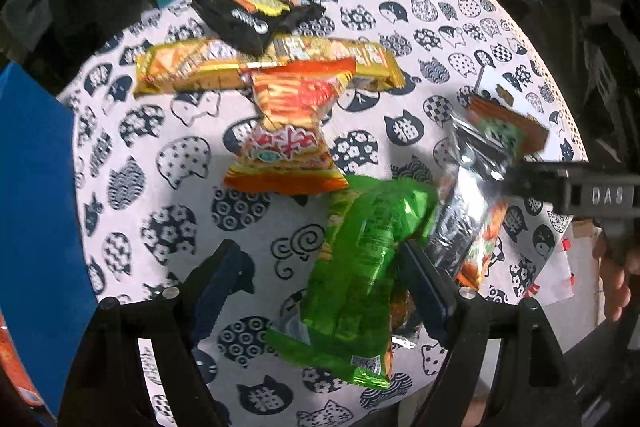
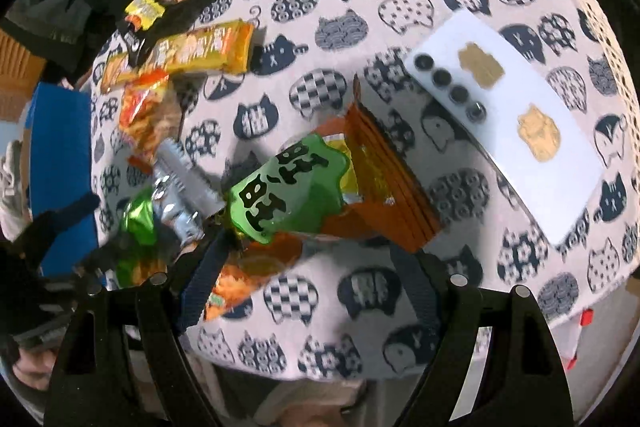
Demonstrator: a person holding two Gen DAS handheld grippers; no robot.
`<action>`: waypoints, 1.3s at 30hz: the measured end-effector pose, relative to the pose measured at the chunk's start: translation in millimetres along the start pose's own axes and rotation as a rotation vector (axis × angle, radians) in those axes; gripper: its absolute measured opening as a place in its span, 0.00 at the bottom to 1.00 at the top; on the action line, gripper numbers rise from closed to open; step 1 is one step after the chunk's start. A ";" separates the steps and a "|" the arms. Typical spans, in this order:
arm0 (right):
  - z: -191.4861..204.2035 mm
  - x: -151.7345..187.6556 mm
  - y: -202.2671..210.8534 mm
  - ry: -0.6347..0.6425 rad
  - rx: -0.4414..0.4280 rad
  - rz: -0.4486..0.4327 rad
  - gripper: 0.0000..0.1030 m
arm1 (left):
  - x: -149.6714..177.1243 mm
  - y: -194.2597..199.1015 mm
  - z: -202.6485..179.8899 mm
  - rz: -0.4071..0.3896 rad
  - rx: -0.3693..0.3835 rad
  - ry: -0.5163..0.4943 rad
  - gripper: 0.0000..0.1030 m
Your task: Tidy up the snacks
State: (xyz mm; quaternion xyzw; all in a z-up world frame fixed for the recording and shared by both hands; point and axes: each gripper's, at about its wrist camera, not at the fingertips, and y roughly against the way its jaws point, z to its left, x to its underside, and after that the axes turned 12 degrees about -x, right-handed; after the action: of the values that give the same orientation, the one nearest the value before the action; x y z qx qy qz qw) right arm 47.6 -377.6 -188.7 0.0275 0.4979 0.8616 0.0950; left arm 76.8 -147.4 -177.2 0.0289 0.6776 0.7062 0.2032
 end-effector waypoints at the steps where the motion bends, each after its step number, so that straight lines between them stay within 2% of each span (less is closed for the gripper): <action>1: 1.8 -3.7 -1.6 0.006 0.000 -0.003 0.79 | 0.5 -3.4 -1.9 0.010 -0.003 -0.009 0.80; 5: 10.5 -17.1 -9.9 0.039 0.014 -0.013 0.80 | 1.8 -12.0 -6.9 0.022 -0.020 -0.034 0.80; 14: 25.6 -31.1 -42.5 0.136 0.088 0.022 0.80 | 0.4 -29.5 -4.1 0.081 0.042 0.021 0.80; 17: 31.7 -27.1 -45.6 0.196 0.106 0.025 0.80 | 0.7 -32.0 0.5 0.096 0.107 0.062 0.57; 18: 32.4 -25.8 -45.1 0.215 0.102 0.027 0.78 | 0.9 -32.6 0.4 0.106 0.122 0.065 0.44; 22: 34.5 -20.3 -42.2 0.273 0.094 0.040 0.64 | 3.6 -26.1 -1.4 0.086 0.077 0.044 0.39; 23: 35.8 -19.8 -40.3 0.294 0.103 0.044 0.61 | 6.1 -22.1 0.2 0.084 0.054 0.037 0.39; 26: 41.1 -18.3 -37.1 0.392 0.206 0.057 0.60 | 8.6 -13.4 8.3 0.073 -0.003 0.053 0.39; 30: 38.7 -22.0 -34.2 0.446 0.283 0.062 0.60 | 10.4 -9.4 17.3 0.068 -0.022 0.094 0.40; 32: 32.9 -27.3 -30.5 0.407 0.279 0.053 0.62 | 9.6 -12.8 20.8 0.080 -0.016 0.111 0.40; 33: 28.5 -29.2 -27.8 0.369 0.267 0.033 0.68 | 11.0 -13.7 23.5 0.085 -0.015 0.114 0.41; 36: 16.4 -34.6 -28.4 0.279 0.257 0.011 0.70 | 6.6 -18.9 20.0 0.085 -0.018 0.113 0.44; 39: 7.7 -35.1 -39.6 0.230 0.262 0.020 0.70 | 4.1 -23.7 16.0 0.091 -0.017 0.115 0.54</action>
State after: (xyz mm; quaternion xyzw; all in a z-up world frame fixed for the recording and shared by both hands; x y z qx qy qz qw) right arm 88.5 -358.5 -217.3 -0.0543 0.6131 0.7878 0.0246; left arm 84.0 -131.0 -199.9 0.0173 0.6802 0.7208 0.1318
